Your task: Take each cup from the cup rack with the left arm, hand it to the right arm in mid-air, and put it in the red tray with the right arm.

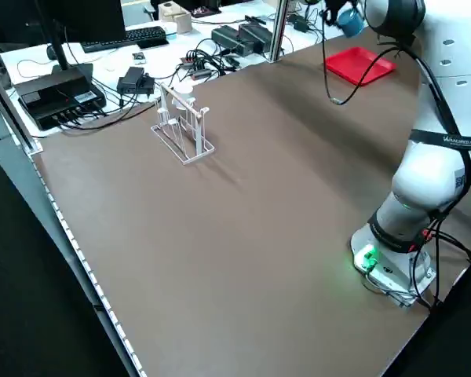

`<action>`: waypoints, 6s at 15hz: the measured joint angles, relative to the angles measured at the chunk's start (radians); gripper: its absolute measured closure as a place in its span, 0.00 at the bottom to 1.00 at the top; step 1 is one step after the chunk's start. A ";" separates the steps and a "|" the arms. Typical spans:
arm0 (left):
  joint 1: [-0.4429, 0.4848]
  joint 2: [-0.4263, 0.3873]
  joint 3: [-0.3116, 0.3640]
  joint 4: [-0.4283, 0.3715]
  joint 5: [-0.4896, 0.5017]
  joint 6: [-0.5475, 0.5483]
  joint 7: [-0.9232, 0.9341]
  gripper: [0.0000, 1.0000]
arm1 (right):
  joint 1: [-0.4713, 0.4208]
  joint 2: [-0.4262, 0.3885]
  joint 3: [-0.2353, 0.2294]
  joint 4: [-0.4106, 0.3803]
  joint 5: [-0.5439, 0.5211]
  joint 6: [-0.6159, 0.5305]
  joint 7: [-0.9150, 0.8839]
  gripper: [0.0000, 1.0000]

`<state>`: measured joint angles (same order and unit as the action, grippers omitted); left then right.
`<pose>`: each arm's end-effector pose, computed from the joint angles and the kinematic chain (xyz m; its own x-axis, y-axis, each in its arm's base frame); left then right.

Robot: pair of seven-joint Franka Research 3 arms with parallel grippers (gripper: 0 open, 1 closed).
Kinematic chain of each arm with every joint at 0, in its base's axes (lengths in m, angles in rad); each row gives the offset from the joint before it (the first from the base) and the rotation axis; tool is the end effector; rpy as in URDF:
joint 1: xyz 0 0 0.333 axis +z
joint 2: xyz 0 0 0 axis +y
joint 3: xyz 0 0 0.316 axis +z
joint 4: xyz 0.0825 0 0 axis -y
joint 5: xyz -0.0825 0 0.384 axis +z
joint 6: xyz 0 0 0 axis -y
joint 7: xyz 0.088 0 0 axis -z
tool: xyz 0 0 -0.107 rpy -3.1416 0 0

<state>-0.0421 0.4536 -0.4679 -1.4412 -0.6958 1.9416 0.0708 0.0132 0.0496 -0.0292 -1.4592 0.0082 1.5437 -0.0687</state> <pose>0.6141 -0.3261 0.4849 0.9601 -0.2793 0.0164 -0.1947 -0.6247 0.7562 0.5678 -0.0077 0.6468 0.9980 0.0530 0.0353 0.0532 -0.9986 -0.0043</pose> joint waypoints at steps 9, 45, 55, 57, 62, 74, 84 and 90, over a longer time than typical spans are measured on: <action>-0.128 0.001 -0.057 0.037 -0.322 0.409 -0.003 0.26 | 0.021 0.003 0.011 -0.001 0.023 0.000 0.000 0.00; -0.245 0.053 -0.057 0.097 -0.402 0.723 -0.014 0.26 | 0.101 0.299 0.013 -0.012 1.201 0.022 -0.020 0.00; -0.245 0.057 -0.057 0.097 -0.402 0.723 -0.014 0.26 | 0.097 0.329 0.007 -0.006 1.546 -0.010 -0.132 0.08; -0.245 0.057 -0.057 0.097 -0.402 0.723 -0.014 0.26 | 0.099 0.339 0.008 -0.008 1.588 -0.010 -0.140 0.19; -0.245 0.059 -0.057 0.097 -0.402 0.724 -0.014 0.26 | 0.115 0.386 0.011 -0.010 1.628 -0.013 -0.263 0.37; -0.245 0.061 -0.057 0.097 -0.402 0.724 -0.014 0.26 | 0.184 0.426 0.012 -0.011 1.681 0.004 -0.367 0.54; -0.245 0.064 -0.058 0.101 -0.407 0.724 -0.033 0.26 | 0.195 0.428 0.012 -0.012 1.685 0.027 -0.392 0.83; -0.243 0.065 -0.058 0.104 -0.407 0.728 -0.031 0.00 | 0.193 0.429 0.004 -0.012 1.682 0.043 -0.391 0.91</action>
<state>-0.2849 0.5186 -0.5257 -1.3372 -1.1033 2.6692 0.0393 0.2061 0.4783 -0.0248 -1.4713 1.6904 1.5864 -0.4597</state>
